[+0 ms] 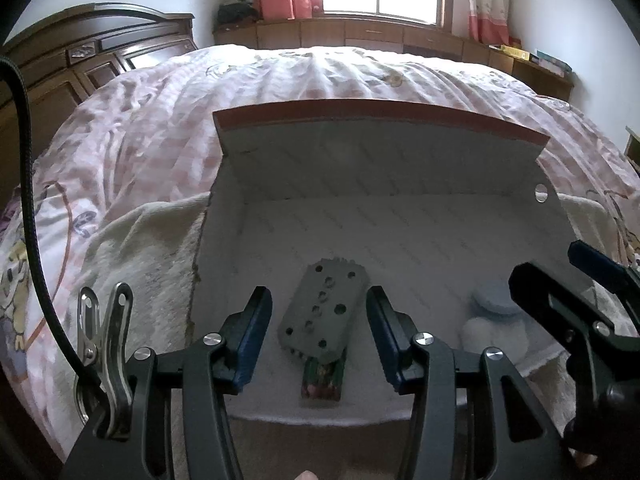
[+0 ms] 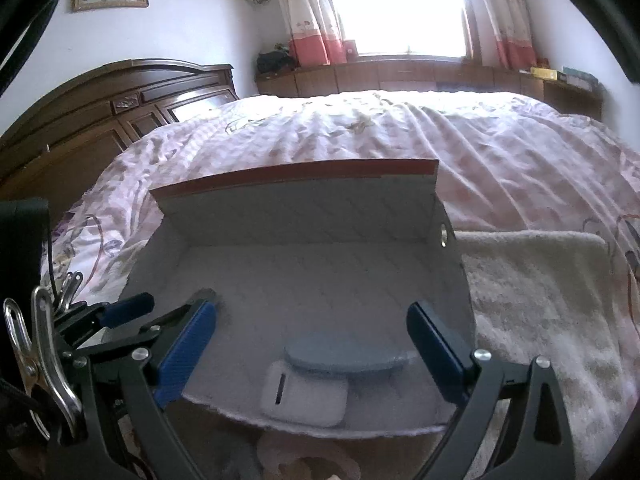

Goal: Organize rigid objects
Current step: 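Lower the plate and dispenser into the box and open both tools, then withdraw both open tools from the box toward the remaining items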

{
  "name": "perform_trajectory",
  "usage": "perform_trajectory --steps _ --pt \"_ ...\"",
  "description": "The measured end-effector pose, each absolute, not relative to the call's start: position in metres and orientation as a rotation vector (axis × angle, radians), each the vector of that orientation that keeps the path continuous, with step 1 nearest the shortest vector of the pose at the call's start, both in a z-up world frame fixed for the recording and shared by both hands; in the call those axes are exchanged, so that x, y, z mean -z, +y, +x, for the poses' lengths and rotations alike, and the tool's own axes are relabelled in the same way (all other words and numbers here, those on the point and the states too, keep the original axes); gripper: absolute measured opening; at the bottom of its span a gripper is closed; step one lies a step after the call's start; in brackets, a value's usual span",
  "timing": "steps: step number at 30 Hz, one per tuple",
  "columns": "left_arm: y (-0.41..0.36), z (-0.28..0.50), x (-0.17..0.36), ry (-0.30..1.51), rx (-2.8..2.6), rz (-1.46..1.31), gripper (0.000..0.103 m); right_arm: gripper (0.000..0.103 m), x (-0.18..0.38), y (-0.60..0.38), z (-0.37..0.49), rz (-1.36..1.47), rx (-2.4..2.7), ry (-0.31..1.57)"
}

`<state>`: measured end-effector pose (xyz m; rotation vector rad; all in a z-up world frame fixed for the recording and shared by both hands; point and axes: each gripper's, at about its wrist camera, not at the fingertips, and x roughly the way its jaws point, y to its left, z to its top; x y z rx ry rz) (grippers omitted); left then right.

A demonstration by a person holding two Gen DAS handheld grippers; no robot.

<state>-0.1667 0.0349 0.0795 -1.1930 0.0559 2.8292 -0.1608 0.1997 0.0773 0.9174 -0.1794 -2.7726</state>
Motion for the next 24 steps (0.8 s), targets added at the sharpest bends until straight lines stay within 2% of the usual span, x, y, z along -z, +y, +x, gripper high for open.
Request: perform_trajectory --steps 24 --pt "0.023 -0.112 -0.088 0.07 -2.799 -1.221 0.05 0.098 -0.082 0.214 -0.106 0.986 2.757 -0.225"
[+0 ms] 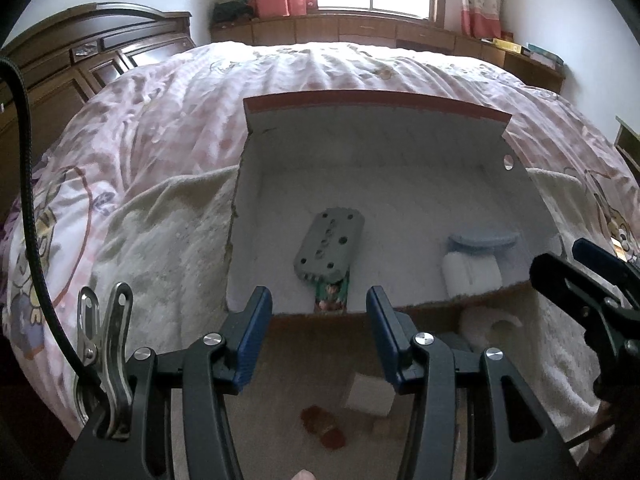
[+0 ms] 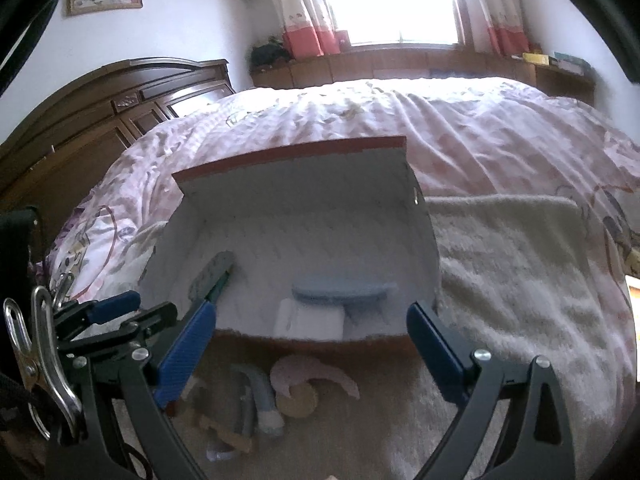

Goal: Organize rigid objects
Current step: 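Withdraw both open tools from the box toward the remaining items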

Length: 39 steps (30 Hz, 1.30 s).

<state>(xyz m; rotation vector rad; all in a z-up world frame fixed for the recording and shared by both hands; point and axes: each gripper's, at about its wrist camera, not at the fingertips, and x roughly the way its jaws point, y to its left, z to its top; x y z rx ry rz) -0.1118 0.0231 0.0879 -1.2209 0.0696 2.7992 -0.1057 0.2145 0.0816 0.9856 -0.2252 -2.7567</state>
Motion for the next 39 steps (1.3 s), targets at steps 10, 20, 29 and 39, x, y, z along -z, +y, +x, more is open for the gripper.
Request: perform_trajectory --steps 10,20,29,39 --pt "0.016 -0.09 -0.083 0.061 -2.779 -1.251 0.05 0.098 -0.068 0.224 -0.083 1.064 2.736 -0.243" --pt "0.005 -0.07 -0.072 0.063 -2.755 -1.29 0.05 0.098 -0.054 0.225 -0.064 1.136 2.713 -0.229" --pt "-0.01 -0.057 -0.054 0.053 -2.726 -1.344 0.05 0.098 -0.032 0.22 -0.051 1.207 2.669 -0.151" --pt "-0.004 -0.049 -0.04 0.072 -2.66 -1.352 0.05 0.098 -0.006 0.215 -0.042 1.294 2.636 -0.053"
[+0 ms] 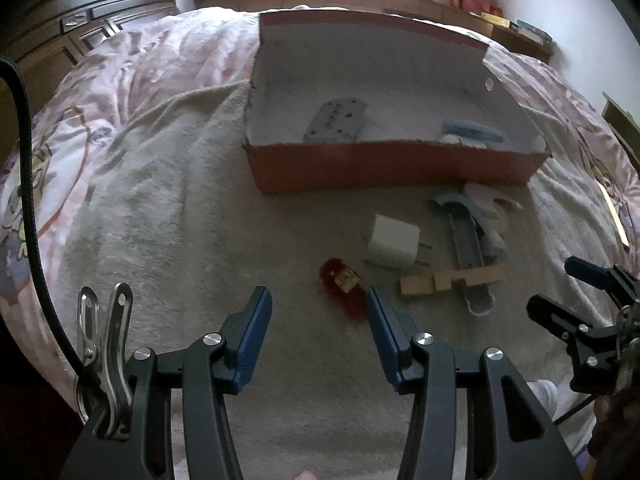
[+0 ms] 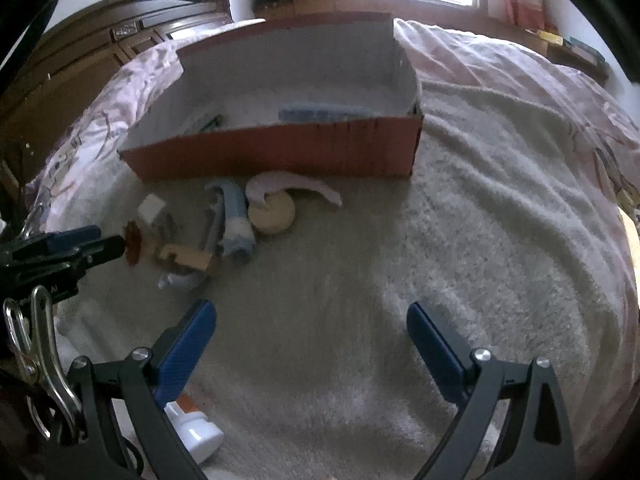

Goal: Organize rigid objects
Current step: 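Withdraw both open tools from the box toward the remaining items, then grasp the red figurine with the left tool while the right tool grasps the white pill bottle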

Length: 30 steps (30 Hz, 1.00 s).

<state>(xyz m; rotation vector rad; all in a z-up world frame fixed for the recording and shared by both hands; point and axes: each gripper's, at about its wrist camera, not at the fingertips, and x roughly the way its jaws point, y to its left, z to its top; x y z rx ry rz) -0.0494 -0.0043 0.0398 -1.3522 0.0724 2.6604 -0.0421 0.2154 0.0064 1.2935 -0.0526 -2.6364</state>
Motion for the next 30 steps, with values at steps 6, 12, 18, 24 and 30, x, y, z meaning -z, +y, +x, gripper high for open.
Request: perform_trajectory --steps 6,12,18,24,30 --pt "0.001 -0.054 -0.03 0.054 -2.638 -1.368 0.05 0.099 0.005 0.211 -0.044 1.333 2.63 -0.027" --pt "0.001 -0.06 -0.023 -0.004 -2.648 -1.388 0.05 0.102 0.009 0.203 -0.043 1.342 2.637 0.062" --pt "0.003 -0.058 -0.023 0.02 -2.67 -1.359 0.04 0.103 0.012 0.197 -0.041 1.331 2.66 0.123" --pt "0.006 -0.056 -0.023 0.047 -2.666 -1.325 0.022 0.103 0.012 0.198 -0.041 1.325 2.663 0.118" --pt "0.005 -0.058 -0.02 0.054 -2.666 -1.319 0.022 0.103 0.012 0.198 -0.039 1.299 2.67 0.119"
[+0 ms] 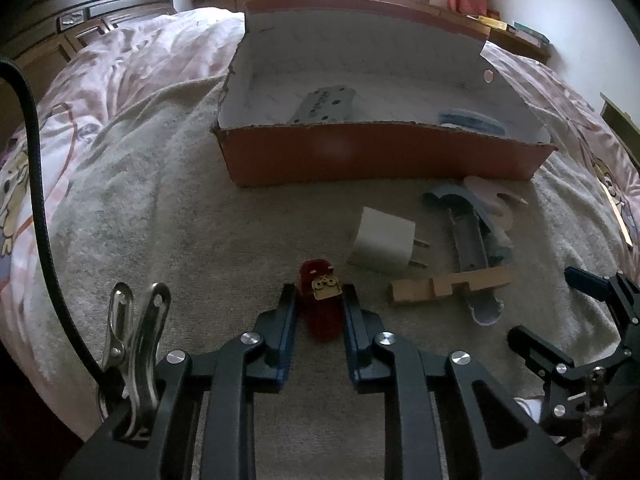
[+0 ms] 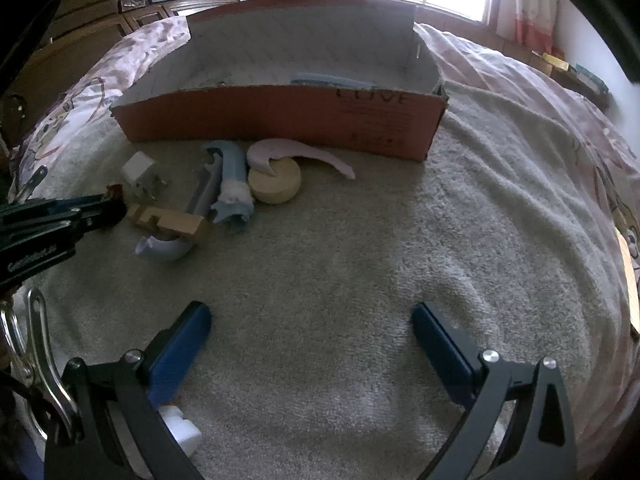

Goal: Organize rigid objects
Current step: 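Grasp the red figurine with the left tool while the right tool grasps the white pill bottle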

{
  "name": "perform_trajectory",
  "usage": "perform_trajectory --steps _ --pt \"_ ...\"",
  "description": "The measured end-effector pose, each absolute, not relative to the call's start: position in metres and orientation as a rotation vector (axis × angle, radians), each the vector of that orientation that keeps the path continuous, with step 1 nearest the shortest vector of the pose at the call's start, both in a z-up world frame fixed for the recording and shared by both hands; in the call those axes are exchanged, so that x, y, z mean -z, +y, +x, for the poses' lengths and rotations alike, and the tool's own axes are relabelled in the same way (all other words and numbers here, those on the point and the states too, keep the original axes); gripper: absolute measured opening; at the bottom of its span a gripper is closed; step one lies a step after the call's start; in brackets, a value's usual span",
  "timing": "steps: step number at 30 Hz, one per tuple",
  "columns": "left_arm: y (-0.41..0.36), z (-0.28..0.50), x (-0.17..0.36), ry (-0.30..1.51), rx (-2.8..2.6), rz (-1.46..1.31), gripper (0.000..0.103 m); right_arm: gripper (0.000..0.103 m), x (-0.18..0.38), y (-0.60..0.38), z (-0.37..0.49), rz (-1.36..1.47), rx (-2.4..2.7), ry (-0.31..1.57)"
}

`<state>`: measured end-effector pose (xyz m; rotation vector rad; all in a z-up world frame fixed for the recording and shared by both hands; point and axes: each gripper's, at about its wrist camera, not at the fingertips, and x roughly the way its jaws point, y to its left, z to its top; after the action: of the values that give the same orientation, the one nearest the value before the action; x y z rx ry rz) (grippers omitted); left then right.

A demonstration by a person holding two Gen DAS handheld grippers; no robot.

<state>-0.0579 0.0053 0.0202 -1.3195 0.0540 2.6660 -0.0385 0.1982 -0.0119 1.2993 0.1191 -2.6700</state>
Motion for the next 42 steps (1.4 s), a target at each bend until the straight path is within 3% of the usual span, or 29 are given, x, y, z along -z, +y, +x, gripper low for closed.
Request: perform_trajectory --steps 3,14,22,32,42 --pt "0.006 -0.058 -0.02 0.076 -2.672 -1.302 0.022 0.102 0.01 0.199 -0.039 1.309 2.657 0.105" --pt "0.0 -0.053 -0.019 0.041 -2.671 -1.242 0.022 0.089 -0.004 0.217 -0.014 1.382 2.521 -0.241" --pt "-0.011 -0.045 -0.024 -0.031 -2.668 -1.241 0.022 0.087 -0.011 0.192 0.005 1.38 2.449 -0.285" --pt "-0.026 -0.029 -0.028 -0.086 -2.682 -1.201 0.022 0.087 0.007 0.153 0.006 1.477 2.419 -0.231" --pt "-0.034 -0.024 -0.027 -0.136 -2.676 -1.198 0.022 0.089 0.015 0.124 0.009 1.494 2.51 -0.002"
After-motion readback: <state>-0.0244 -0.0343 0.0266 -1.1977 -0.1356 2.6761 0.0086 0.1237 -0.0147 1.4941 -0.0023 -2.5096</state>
